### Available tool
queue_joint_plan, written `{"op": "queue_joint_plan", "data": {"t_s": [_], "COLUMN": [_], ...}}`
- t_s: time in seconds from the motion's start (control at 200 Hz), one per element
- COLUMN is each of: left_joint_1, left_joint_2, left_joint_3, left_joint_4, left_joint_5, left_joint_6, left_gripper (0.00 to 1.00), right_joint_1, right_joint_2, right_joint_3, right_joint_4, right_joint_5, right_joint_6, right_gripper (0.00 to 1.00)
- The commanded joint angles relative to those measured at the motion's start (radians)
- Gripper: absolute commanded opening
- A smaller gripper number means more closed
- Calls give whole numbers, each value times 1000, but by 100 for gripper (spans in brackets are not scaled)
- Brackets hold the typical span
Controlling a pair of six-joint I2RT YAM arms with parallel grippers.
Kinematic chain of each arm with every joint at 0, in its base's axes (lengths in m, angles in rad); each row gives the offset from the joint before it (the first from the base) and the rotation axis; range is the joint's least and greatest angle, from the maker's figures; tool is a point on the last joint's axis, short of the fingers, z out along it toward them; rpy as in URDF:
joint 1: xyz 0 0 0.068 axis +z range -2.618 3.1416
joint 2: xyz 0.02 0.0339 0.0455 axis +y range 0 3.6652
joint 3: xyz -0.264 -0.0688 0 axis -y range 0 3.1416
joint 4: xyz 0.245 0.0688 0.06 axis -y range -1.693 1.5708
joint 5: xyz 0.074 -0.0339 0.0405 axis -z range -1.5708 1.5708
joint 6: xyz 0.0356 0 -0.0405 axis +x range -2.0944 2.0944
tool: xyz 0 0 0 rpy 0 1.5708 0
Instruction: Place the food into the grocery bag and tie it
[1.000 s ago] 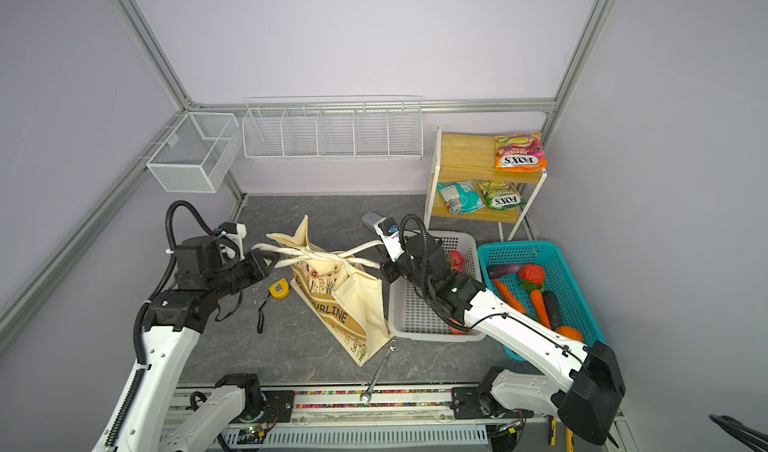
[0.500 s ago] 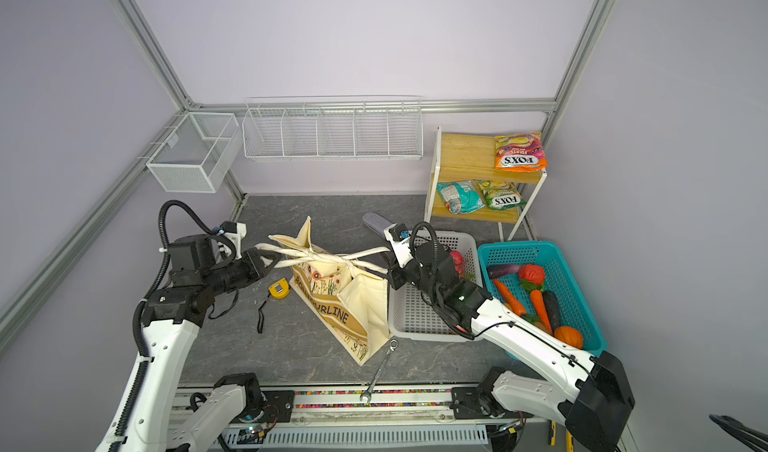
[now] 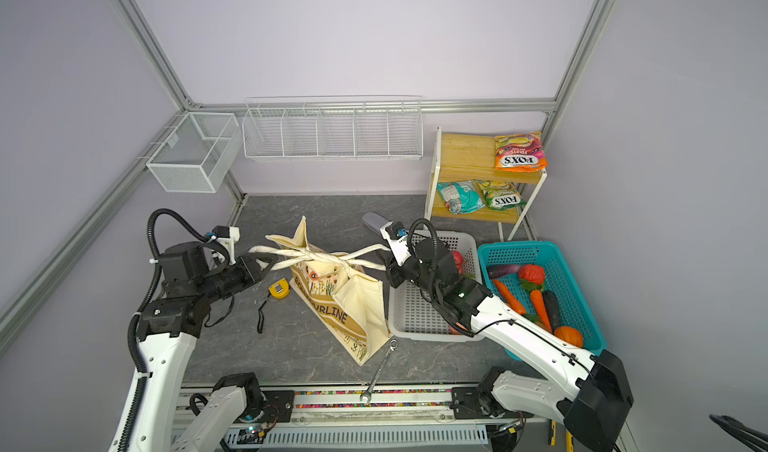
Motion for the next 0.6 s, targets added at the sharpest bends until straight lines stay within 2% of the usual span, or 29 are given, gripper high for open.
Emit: {"op": "queue_joint_plan", "data": {"t_s": [0.0, 0.11, 0.18, 0.25, 0.325, 0.365, 0.39, 0.4, 0.415, 0.595], "left_joint_1": [-22, -40, -43, -43, -43, -43, -43, -43, -43, -43], "left_joint_2": [-4, -3, -8, -24, -50, -62, -69, -72, -74, -138], "left_joint_3": [20, 45, 68, 90, 113, 124, 134, 137, 142, 215], "left_joint_4": [-13, -46, -82, -113, -151, -176, -191, -198, -207, -323], "left_joint_5": [14, 25, 27, 26, 17, 12, 8, 7, 5, -58], "left_joint_6": [3, 4, 15, 22, 30, 34, 39, 42, 44, 71], "left_gripper": [32, 38, 47, 56, 64, 75, 77, 78, 79, 87], "right_joint_1": [13, 20, 23, 27, 34, 35, 36, 37, 38, 45], "right_joint_2": [3, -2, -11, -24, -43, -52, -59, -63, -67, -137], "right_joint_3": [33, 38, 38, 34, 31, 32, 32, 31, 31, 36], "right_joint_4": [-13, -22, -26, -33, -41, -50, -55, -57, -59, -103], "right_joint_5": [-20, -35, -45, -54, -59, -59, -58, -58, -59, -43], "right_joint_6": [-15, -27, -32, -38, -49, -55, -59, -60, -62, -72], "right_gripper": [32, 46, 56, 72, 84, 91, 100, 91, 88, 88]}}
